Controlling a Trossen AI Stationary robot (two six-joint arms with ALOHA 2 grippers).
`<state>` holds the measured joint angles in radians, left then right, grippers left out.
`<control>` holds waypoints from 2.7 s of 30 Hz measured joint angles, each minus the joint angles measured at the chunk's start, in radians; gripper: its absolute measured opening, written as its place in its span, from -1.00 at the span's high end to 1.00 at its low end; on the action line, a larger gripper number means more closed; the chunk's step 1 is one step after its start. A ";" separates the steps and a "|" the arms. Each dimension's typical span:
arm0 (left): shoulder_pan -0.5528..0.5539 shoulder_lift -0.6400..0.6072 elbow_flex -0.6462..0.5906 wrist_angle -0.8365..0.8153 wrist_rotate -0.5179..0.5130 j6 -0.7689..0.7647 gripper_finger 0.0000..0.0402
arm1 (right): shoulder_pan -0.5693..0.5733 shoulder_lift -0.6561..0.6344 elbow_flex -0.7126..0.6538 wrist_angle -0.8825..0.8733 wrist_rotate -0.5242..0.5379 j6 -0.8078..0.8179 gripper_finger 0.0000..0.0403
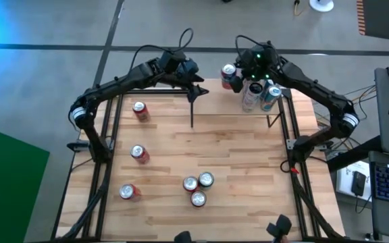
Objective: Place canned beverage on shelf
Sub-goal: Put the bottom red soda can on the shelf
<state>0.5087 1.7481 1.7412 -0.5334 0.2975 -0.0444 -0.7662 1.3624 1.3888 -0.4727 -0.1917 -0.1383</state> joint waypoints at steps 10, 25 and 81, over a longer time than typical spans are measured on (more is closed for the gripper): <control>-0.002 0.000 0.000 0.021 0.000 -0.018 -0.55 | 0.012 -0.015 -0.028 0.074 0.000 0.019 -0.48; 0.001 0.013 0.000 0.176 0.079 0.053 -0.67 | 0.022 -0.013 0.132 0.077 -0.355 0.113 -0.48; -0.011 0.056 -0.001 0.440 0.269 0.018 -0.55 | 0.139 -0.016 0.208 0.125 -0.361 0.192 -0.48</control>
<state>0.4980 1.8042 1.7406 -0.0931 0.5669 -0.0262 -0.6273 1.3466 1.5967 -0.3473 -0.5529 0.0542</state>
